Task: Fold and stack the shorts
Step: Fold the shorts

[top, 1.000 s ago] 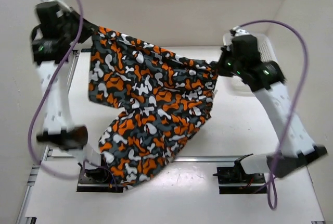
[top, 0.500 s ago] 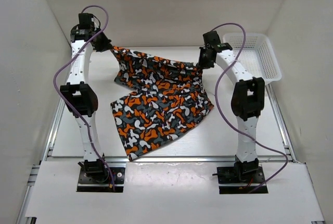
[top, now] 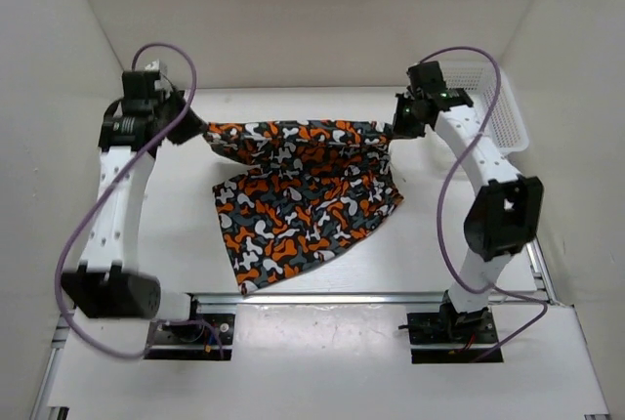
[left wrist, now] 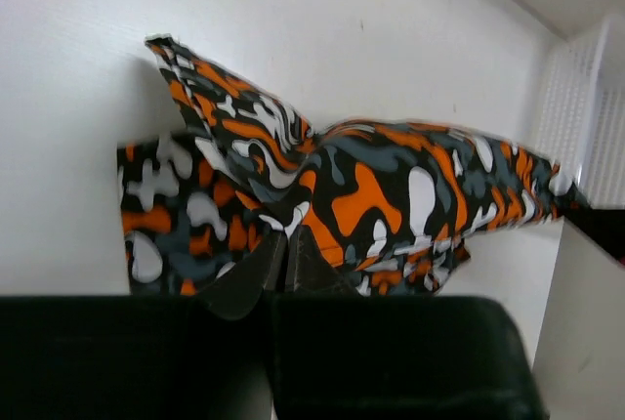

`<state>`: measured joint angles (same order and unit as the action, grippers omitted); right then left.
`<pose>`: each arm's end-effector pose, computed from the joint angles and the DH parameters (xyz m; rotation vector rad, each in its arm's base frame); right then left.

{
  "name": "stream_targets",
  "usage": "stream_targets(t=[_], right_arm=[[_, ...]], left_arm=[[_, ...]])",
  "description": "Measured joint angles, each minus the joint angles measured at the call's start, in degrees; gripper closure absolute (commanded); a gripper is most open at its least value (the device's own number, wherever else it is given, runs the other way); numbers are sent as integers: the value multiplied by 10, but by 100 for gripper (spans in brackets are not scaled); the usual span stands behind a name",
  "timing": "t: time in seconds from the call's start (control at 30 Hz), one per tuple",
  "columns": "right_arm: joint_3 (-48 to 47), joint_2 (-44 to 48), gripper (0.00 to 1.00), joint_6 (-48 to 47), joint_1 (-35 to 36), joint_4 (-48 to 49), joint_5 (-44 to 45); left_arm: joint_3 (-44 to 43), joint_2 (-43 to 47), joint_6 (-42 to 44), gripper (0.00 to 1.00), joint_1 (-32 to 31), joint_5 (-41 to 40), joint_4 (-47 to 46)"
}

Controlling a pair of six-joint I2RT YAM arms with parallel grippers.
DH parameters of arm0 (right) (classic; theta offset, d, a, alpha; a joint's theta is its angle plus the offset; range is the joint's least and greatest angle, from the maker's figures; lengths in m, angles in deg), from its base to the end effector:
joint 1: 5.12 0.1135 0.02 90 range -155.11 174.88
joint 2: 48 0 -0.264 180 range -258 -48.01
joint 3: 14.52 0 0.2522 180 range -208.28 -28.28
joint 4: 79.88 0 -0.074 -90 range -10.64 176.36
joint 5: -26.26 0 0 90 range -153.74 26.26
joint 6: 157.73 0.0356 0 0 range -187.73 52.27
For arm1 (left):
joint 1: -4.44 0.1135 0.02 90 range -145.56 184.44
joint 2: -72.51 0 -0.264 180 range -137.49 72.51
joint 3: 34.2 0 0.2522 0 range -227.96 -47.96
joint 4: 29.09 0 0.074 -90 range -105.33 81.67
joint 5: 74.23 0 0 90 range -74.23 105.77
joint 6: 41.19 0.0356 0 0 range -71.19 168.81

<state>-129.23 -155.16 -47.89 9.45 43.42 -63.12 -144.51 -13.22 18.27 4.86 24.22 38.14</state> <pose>0.4062 0.1052 0.3160 0.1173 2.4424 0.2567 0.3100 -0.0030 0.4077 -0.5525 2.2795 -0.4343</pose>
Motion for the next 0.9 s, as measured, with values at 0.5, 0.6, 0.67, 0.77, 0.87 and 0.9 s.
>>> stream_targets(t=[0.5,0.6,0.67,0.77,0.87,0.9], right_arm=[[300,278,100,4,-1,-27,21],[346,335,100,23,8,-42,25],[386,374,100,42,14,-46,30],[447,420,74,77,20,-56,36],[493,439,19,110,21,-77,43],[501,438,16,114,21,-83,48]], left_arm=[[367,358,-92,90,-97,-33,87],[409,392,-111,90,-100,-35,110],[435,407,-121,90,-100,-35,122],[466,418,-134,81,-108,-31,138],[473,418,-135,37,-117,-24,148],[472,416,-134,31,-118,-20,151]])
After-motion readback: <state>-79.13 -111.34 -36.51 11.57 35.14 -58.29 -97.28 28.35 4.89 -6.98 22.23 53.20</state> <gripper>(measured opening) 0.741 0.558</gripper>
